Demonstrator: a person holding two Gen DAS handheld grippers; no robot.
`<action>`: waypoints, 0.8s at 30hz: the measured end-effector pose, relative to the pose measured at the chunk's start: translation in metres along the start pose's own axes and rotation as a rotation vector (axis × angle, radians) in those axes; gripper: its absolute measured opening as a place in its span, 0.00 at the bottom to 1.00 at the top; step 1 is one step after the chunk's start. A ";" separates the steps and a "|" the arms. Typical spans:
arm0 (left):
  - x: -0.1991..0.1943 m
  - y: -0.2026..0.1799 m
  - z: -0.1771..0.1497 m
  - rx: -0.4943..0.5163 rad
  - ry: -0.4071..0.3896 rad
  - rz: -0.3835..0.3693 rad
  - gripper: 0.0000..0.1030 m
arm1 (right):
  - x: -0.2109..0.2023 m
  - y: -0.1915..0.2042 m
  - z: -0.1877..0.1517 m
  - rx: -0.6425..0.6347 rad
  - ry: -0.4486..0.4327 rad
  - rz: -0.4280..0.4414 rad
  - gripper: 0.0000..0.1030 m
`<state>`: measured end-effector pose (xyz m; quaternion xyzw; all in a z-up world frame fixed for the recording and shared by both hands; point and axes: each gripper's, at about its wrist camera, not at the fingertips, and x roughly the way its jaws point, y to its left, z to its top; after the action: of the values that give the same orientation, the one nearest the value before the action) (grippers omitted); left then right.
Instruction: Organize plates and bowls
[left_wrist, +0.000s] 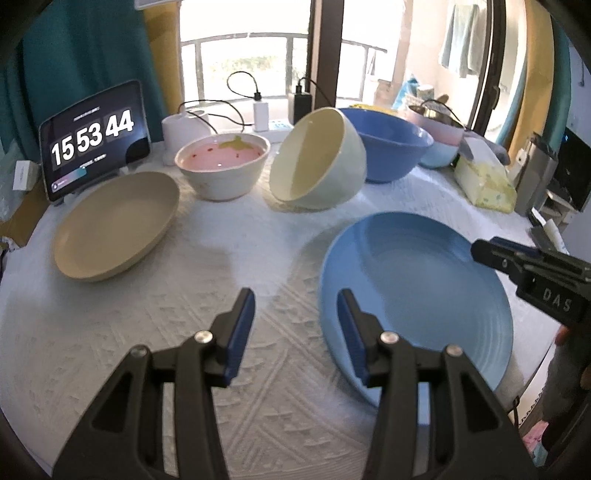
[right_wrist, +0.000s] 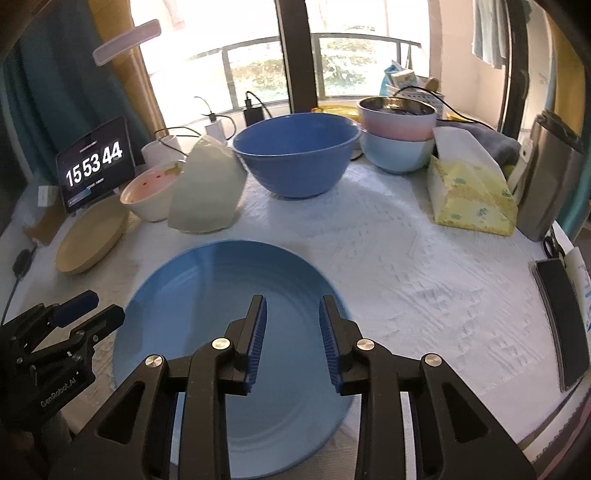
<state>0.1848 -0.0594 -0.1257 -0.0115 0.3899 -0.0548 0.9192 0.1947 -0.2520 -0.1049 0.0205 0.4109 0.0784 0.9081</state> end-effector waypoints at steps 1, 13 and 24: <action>-0.001 0.004 0.000 -0.008 -0.005 0.000 0.47 | 0.000 0.004 0.001 -0.007 0.001 0.002 0.30; -0.007 0.043 0.000 -0.083 -0.029 0.007 0.62 | 0.006 0.049 0.011 -0.079 0.016 0.023 0.30; -0.007 0.088 -0.005 -0.146 -0.039 0.039 0.63 | 0.021 0.092 0.016 -0.131 0.041 0.050 0.30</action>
<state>0.1846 0.0286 -0.1293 -0.0720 0.3751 -0.0078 0.9242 0.2088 -0.1575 -0.1004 -0.0306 0.4228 0.1281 0.8966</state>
